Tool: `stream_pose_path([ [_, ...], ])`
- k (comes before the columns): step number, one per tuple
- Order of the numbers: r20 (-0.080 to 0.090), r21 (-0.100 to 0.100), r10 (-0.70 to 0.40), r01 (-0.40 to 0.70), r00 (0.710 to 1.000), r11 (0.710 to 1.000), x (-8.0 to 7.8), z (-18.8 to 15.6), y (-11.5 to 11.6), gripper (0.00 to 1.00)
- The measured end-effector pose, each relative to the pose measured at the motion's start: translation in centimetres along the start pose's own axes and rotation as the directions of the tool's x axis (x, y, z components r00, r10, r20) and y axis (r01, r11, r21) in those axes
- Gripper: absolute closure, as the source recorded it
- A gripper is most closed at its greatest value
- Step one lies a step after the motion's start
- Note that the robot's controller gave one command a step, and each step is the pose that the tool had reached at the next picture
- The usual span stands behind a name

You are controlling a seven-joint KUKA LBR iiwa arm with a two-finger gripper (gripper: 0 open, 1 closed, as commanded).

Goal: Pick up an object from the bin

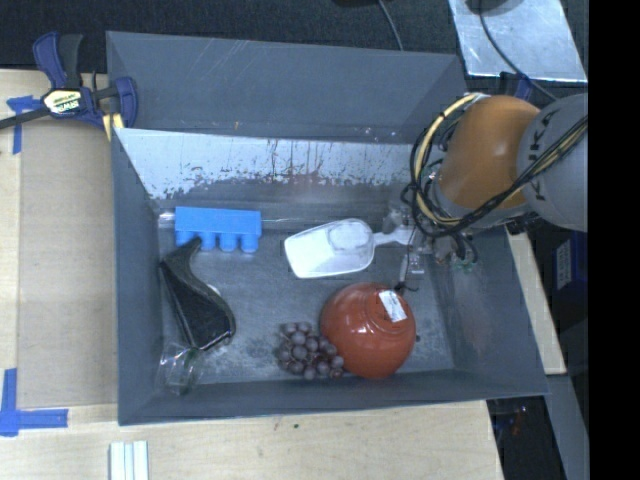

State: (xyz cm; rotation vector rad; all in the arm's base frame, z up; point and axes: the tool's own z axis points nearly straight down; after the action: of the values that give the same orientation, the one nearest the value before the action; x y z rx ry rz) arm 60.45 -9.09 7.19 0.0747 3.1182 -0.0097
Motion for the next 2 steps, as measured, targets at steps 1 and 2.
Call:
stream_pose_path([
  [1, -0.001, -0.001, 0.058, -0.058, 0.998, 0.998, 0.90, -0.04, 0.86, 0.00],
  [2, 0.003, 0.001, 0.018, -0.018, 1.000, 1.000, 0.53, 0.08, 0.98, 0.00],
])
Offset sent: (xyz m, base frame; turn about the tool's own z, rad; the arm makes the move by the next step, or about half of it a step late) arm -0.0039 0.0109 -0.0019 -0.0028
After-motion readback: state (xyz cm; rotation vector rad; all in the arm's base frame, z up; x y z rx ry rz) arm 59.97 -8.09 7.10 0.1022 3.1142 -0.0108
